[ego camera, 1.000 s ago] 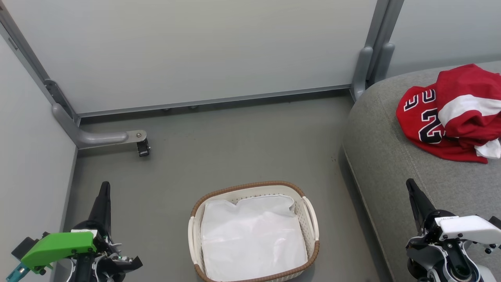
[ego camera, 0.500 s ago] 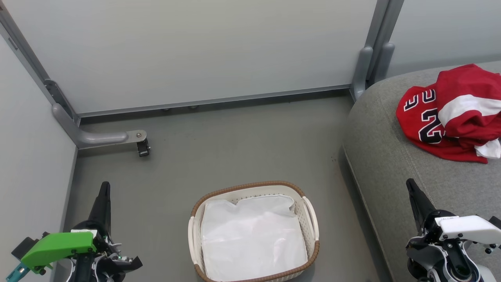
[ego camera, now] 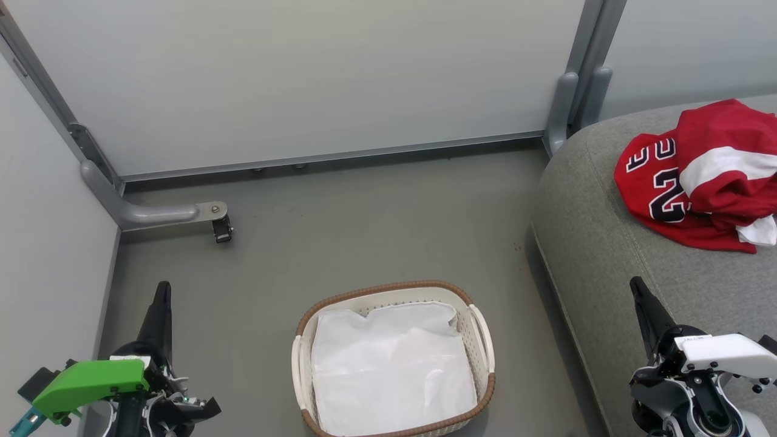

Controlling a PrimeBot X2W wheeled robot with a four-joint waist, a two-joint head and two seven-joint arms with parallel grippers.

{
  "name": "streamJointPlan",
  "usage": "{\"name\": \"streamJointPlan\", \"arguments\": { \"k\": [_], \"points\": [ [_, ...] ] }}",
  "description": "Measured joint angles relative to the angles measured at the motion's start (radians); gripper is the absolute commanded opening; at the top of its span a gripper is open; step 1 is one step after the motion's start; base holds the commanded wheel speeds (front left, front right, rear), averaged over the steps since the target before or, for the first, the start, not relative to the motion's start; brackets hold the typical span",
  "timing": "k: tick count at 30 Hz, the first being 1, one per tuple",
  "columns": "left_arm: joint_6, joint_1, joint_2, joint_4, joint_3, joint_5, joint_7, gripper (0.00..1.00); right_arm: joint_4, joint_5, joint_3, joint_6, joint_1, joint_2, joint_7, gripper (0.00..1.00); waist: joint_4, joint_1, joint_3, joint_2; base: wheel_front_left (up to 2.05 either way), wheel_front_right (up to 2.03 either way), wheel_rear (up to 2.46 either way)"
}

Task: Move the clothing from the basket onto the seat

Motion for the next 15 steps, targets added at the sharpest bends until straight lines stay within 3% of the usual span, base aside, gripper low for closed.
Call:
{"name": "streamJointPlan", "arguments": {
  "k": [15],
  "points": [
    [0.0,0.0,-0.001,0.0,0.001,0.0,0.0,0.0,0.0,0.0,0.0,0.0,0.0,0.0,0.0,0.0,0.0,0.0,0.0,0.0,0.0,0.0,0.0]
  ]
}}
